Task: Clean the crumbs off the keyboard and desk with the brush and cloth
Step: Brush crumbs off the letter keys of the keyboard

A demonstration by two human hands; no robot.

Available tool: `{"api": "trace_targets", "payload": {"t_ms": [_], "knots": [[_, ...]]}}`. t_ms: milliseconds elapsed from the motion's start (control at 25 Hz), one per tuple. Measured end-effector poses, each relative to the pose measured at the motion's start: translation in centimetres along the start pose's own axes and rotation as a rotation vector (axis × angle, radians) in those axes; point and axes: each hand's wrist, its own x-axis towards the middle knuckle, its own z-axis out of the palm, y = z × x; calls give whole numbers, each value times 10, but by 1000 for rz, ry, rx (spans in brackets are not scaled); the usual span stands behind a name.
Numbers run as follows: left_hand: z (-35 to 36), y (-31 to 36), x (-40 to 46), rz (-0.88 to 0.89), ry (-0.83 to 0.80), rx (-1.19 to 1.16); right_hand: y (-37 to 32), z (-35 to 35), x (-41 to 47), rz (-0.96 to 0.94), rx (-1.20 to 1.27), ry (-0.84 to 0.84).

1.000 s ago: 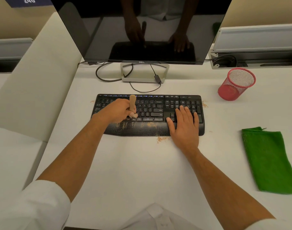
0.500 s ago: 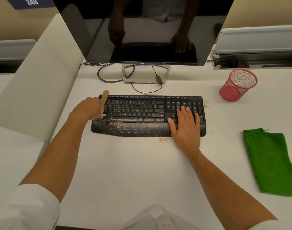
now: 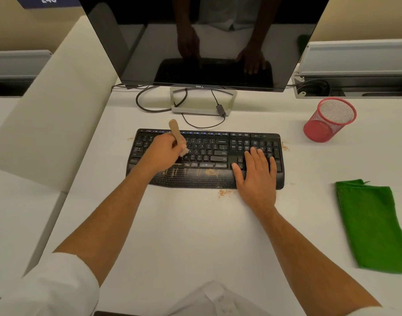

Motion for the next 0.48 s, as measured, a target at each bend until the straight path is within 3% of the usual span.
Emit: {"api": "trace_targets", "payload": {"t_ms": [280,480], "knots": [[40,11,0,-84,150,-196,0,1,1,0,0,5],[21,24,13,-275,-163,-96,1,2,0,-4,3,15]]}}
